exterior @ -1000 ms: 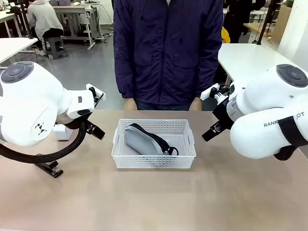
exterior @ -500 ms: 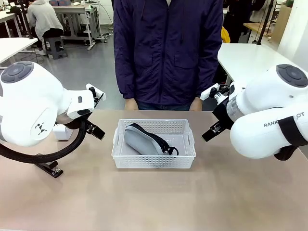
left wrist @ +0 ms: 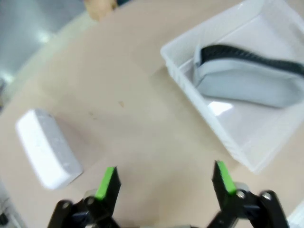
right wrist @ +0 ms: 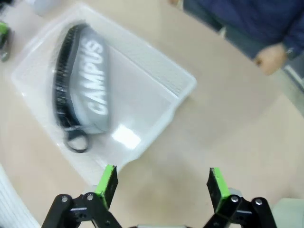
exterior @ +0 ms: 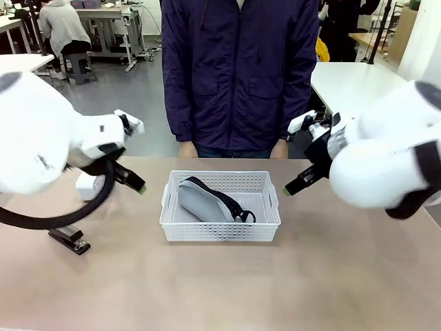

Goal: Efficiently arrange items inside the basket to fit them all.
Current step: Pick up the Digital clock and place it inside the Organizing basket.

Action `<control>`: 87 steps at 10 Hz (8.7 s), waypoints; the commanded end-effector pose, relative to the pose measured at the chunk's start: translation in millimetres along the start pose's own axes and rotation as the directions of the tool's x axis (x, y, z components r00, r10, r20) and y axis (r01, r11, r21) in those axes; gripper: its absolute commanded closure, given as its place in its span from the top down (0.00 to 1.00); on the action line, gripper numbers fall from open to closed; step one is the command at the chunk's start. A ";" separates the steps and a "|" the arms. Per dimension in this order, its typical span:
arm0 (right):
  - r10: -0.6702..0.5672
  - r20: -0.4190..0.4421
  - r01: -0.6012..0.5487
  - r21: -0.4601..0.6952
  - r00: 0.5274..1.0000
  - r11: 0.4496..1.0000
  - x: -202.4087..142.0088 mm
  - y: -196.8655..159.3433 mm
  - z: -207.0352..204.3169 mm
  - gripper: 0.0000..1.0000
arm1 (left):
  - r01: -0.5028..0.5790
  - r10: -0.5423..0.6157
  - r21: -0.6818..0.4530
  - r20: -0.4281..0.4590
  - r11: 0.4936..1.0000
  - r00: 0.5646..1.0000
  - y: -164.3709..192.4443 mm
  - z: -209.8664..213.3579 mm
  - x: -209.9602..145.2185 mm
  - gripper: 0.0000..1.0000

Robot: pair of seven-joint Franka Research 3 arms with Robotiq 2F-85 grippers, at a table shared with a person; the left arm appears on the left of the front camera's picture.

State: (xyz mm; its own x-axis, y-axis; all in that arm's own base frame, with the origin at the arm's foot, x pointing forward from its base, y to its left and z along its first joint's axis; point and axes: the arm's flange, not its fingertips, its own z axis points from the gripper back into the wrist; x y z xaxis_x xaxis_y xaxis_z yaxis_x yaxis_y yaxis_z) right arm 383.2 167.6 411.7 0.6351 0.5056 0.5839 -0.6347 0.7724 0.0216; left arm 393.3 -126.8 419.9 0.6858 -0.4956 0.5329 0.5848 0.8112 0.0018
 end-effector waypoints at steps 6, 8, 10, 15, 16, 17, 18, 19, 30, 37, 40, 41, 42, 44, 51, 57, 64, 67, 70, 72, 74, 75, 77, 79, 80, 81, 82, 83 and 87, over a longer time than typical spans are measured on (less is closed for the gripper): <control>-0.636 0.288 0.439 0.522 0.716 0.731 -190.4 -175.5 233.0 1.00 | -0.041 0.274 -0.521 0.379 0.853 0.884 142.1 195.1 -163.3 1.00; -0.815 0.345 0.510 0.648 0.465 0.565 -281.3 -220.1 233.7 1.00 | -0.125 0.484 -0.636 0.431 0.762 0.761 173.8 178.4 -213.9 1.00; -0.876 0.354 0.552 0.680 0.329 0.482 -325.1 -227.7 216.3 1.00 | -0.200 0.626 -0.701 0.426 0.685 0.653 190.8 160.4 -231.2 1.00; -0.879 0.328 0.583 0.659 0.345 0.475 -343.2 -237.7 245.0 1.00 | -0.189 0.584 -0.672 0.428 0.716 0.690 196.5 179.2 -247.7 1.00; -0.879 0.328 0.583 0.659 0.345 0.475 -343.2 -237.7 245.0 1.00 | -0.189 0.584 -0.672 0.428 0.716 0.690 196.5 179.2 -247.7 1.00; -0.879 0.328 0.583 0.659 0.345 0.475 -343.2 -237.7 245.0 1.00 | -0.189 0.584 -0.672 0.428 0.716 0.690 196.5 179.2 -247.7 1.00; -0.879 0.328 0.583 0.659 0.345 0.475 -343.2 -237.7 245.0 1.00 | -0.189 0.584 -0.672 0.428 0.716 0.690 196.5 179.2 -247.7 1.00; -0.879 0.328 0.583 0.659 0.345 0.475 -343.2 -237.7 245.0 1.00 | -0.189 0.584 -0.672 0.428 0.716 0.690 196.5 179.2 -247.7 1.00; -0.879 0.328 0.583 0.659 0.345 0.475 -343.2 -237.7 245.0 1.00 | -0.189 0.584 -0.672 0.428 0.716 0.690 196.5 179.2 -247.7 1.00; -0.879 0.328 0.583 0.659 0.345 0.475 -343.2 -237.7 245.0 1.00 | -0.178 0.201 -0.330 0.037 0.927 0.979 151.0 159.4 -104.3 1.00; -0.879 0.328 0.583 0.659 0.345 0.475 -343.2 -237.7 245.0 1.00 | -0.085 0.091 0.037 -0.234 0.996 0.968 119.9 121.0 -50.9 1.00; -0.879 0.328 0.583 0.659 0.345 0.475 -343.2 -237.7 245.0 1.00 | -0.034 0.086 0.161 -0.324 0.986 0.942 112.8 112.7 -48.4 1.00; -0.879 0.328 0.583 0.659 0.345 0.475 -343.2 -237.7 245.0 1.00 | -0.103 0.135 0.143 -0.230 0.984 0.964 105.2 108.1 -40.0 1.00; -0.879 0.328 0.583 0.659 0.345 0.475 -343.2 -237.7 245.0 1.00 | -0.035 0.046 0.063 -0.176 0.997 0.983 107.7 119.6 -36.3 1.00; -0.879 0.328 0.583 0.659 0.345 0.475 -343.2 -237.7 245.0 1.00 | -0.432 0.506 0.301 -0.244 0.850 0.827 114.6 51.2 30.7 1.00; -0.879 0.328 0.583 0.659 0.345 0.475 -343.2 -237.7 245.0 1.00 | -0.532 0.640 0.398 -0.220 0.747 0.736 148.7 -11.5 88.1 1.00; -0.879 0.328 0.583 0.659 0.345 0.475 -343.2 -237.7 245.0 1.00 | -0.524 0.621 0.365 -0.241 0.770 0.745 173.6 -48.8 76.4 1.00; -0.879 0.328 0.583 0.659 0.345 0.475 -343.2 -237.7 245.0 1.00 | -0.517 0.600 0.331 -0.238 0.789 0.763 182.6 -81.6 51.1 1.00; -0.879 0.328 0.583 0.659 0.345 0.475 -343.2 -237.7 245.0 1.00 | -0.522 0.642 0.395 -0.290 0.756 0.710 188.1 -113.5 37.3 1.00; -0.879 0.328 0.583 0.659 0.345 0.475 -343.2 -237.7 245.0 1.00 | -0.502 0.637 0.408 -0.336 0.762 0.694 188.2 -133.3 35.0 1.00; -0.879 0.328 0.583 0.659 0.345 0.475 -343.2 -237.7 245.0 1.00 | -0.502 0.651 0.432 -0.340 0.749 0.679 190.8 -142.7 32.1 1.00; -0.879 0.328 0.583 0.659 0.345 0.475 -343.2 -237.7 245.0 1.00 | -0.504 0.649 0.426 -0.341 0.751 0.680 190.1 -143.6 30.4 1.00; -0.879 0.328 0.583 0.659 0.345 0.475 -343.2 -237.7 245.0 1.00 | -0.525 0.654 0.400 -0.346 0.751 0.672 190.8 -141.7 30.0 1.00; -0.879 0.328 0.583 0.659 0.345 0.475 -343.2 -237.7 245.0 1.00 | -0.533 0.655 0.388 -0.343 0.752 0.674 193.1 -139.1 30.4 0.42; -0.879 0.328 0.583 0.659 0.345 0.475 -343.2 -237.7 245.0 1.00 | -0.525 0.651 0.396 -0.344 0.754 0.676 192.4 -139.3 30.6 0.42; -0.879 0.328 0.583 0.659 0.345 0.475 -343.2 -237.7 245.0 1.00 | -0.521 0.650 0.398 -0.343 0.755 0.678 192.8 -139.7 30.3 0.00; -0.879 0.328 0.583 0.659 0.345 0.475 -343.2 -237.7 245.0 1.00 | -0.522 0.651 0.399 -0.344 0.754 0.677 193.0 -140.7 29.1 0.26; -0.879 0.328 0.583 0.659 0.345 0.475 -343.2 -237.7 245.0 1.00 | -0.521 0.651 0.401 -0.344 0.753 0.677 193.0 -140.9 28.5 0.00; -0.879 0.328 0.583 0.659 0.345 0.475 -343.2 -237.7 245.0 1.00 | -0.536 0.660 0.396 -0.327 0.746 0.677 194.9 -131.2 29.2 0.00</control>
State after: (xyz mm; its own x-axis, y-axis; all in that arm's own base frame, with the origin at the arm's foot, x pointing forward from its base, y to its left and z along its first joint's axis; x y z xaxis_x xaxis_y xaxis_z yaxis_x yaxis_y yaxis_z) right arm 206.5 -283.3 404.1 0.6520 -0.6303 0.4215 -0.1922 0.4004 0.8959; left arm 587.6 -29.8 320.4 0.9930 0.0847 0.0819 -0.0894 0.9945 0.0547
